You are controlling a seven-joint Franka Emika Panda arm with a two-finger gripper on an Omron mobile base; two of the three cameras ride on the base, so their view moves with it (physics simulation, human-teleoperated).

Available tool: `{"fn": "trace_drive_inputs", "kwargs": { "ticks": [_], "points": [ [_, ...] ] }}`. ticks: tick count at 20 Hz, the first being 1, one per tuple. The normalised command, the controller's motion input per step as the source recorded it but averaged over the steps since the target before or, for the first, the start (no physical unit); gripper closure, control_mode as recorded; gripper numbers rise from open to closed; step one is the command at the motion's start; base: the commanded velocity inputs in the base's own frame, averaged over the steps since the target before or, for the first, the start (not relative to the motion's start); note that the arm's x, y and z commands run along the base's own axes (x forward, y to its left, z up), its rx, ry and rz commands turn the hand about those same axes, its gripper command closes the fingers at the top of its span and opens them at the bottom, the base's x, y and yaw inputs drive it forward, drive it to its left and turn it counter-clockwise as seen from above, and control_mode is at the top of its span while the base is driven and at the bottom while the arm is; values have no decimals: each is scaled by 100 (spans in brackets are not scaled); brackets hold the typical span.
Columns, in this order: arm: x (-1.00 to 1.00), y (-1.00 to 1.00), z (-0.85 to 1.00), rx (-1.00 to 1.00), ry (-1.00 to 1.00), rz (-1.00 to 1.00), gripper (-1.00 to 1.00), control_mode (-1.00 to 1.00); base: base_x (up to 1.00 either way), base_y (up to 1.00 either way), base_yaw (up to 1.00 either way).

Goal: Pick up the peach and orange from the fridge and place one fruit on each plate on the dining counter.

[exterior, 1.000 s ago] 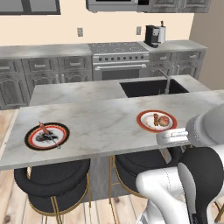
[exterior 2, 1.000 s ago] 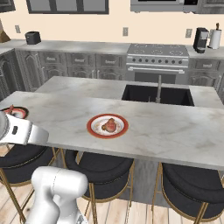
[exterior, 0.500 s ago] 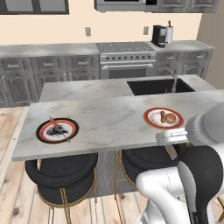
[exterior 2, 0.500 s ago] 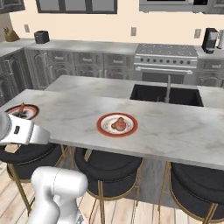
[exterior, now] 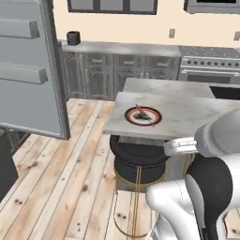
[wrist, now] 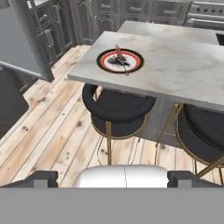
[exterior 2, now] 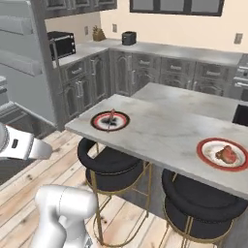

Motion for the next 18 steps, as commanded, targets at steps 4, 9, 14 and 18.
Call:
{"fn": "trace_drive_inputs", "kwargs": {
  "ticks": [4,9,14,18],
  "points": [
    [0,0,0,0,0,0,-100,100,-17,82,69],
    [0,0,0,0,0,0,-100,100,2,66,69],
    [0,0,0,0,0,0,-100,100,44,36,60],
    [0,0,0,0,0,0,-100,100,93,3,55]
  ]
}}
